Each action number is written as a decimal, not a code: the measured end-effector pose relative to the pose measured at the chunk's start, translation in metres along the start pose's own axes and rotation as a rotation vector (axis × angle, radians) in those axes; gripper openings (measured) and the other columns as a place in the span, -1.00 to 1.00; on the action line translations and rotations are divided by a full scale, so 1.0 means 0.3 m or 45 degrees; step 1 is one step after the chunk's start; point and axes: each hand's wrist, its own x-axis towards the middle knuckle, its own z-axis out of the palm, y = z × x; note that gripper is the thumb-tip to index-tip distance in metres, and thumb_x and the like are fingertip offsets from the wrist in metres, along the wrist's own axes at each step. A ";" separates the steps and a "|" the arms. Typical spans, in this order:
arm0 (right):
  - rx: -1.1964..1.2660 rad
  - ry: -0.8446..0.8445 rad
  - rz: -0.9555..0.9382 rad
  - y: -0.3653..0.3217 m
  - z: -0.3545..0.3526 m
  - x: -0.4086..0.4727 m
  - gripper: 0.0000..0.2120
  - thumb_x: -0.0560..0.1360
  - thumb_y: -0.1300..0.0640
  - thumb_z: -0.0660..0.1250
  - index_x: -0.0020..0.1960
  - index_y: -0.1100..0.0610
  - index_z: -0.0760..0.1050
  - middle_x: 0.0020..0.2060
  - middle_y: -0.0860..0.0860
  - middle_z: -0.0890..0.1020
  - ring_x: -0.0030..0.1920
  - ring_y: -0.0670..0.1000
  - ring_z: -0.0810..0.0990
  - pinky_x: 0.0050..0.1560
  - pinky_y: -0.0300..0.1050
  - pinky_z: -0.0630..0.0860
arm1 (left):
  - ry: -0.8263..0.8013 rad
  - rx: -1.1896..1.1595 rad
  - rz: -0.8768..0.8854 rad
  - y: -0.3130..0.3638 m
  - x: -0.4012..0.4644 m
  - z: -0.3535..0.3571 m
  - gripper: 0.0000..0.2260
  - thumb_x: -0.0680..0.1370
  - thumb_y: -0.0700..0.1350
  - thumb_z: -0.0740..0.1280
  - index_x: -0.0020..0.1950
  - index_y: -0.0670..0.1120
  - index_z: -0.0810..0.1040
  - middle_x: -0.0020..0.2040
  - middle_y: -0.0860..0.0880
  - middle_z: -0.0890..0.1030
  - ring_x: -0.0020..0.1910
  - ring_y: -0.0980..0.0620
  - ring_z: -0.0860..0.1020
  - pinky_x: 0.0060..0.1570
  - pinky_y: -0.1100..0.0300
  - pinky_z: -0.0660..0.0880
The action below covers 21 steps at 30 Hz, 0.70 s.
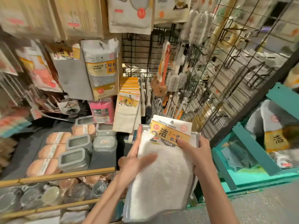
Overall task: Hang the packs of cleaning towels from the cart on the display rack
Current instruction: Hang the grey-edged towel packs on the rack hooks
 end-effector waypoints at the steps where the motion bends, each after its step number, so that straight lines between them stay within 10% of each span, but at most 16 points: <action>1: 0.050 -0.022 0.019 -0.003 0.018 0.009 -0.67 0.32 0.10 0.53 0.02 0.06 0.51 0.06 -0.02 0.59 -0.07 0.02 0.65 -0.13 -0.03 0.62 | 0.005 0.032 0.003 0.001 0.011 -0.019 -0.19 0.37 0.13 0.50 0.42 0.52 0.07 0.30 0.61 0.24 0.26 0.59 0.27 0.07 0.55 0.36; 4: 0.132 -0.066 0.064 -0.013 0.057 0.043 -0.75 0.35 0.20 0.51 -0.05 0.04 0.52 -0.22 -0.03 0.71 -0.24 0.01 0.70 -0.28 -0.07 0.62 | -0.005 0.035 0.029 0.010 0.039 -0.066 -0.32 0.46 0.09 0.44 0.44 0.41 0.14 0.32 0.61 0.22 0.29 0.61 0.19 0.08 0.64 0.26; 15: 0.221 -0.361 0.025 -0.071 0.154 0.226 -0.72 0.44 0.29 0.39 0.05 0.01 0.46 -0.10 0.05 0.70 -0.09 0.11 0.69 -0.03 0.10 0.59 | 0.207 -0.045 0.019 -0.020 0.147 -0.184 -0.65 0.51 -0.01 0.36 0.29 0.09 0.49 0.25 0.34 0.52 0.31 0.35 0.41 0.20 0.45 0.36; 21: 0.212 -0.490 -0.002 -0.128 0.200 0.333 -0.76 0.47 0.31 0.34 0.05 0.05 0.42 -0.12 0.09 0.70 -0.16 0.09 0.69 -0.22 -0.03 0.63 | 0.319 -0.076 0.025 0.004 0.236 -0.204 -0.80 0.55 -0.06 0.22 0.14 -0.04 0.51 0.14 0.15 0.53 0.16 0.36 0.47 0.08 0.51 0.34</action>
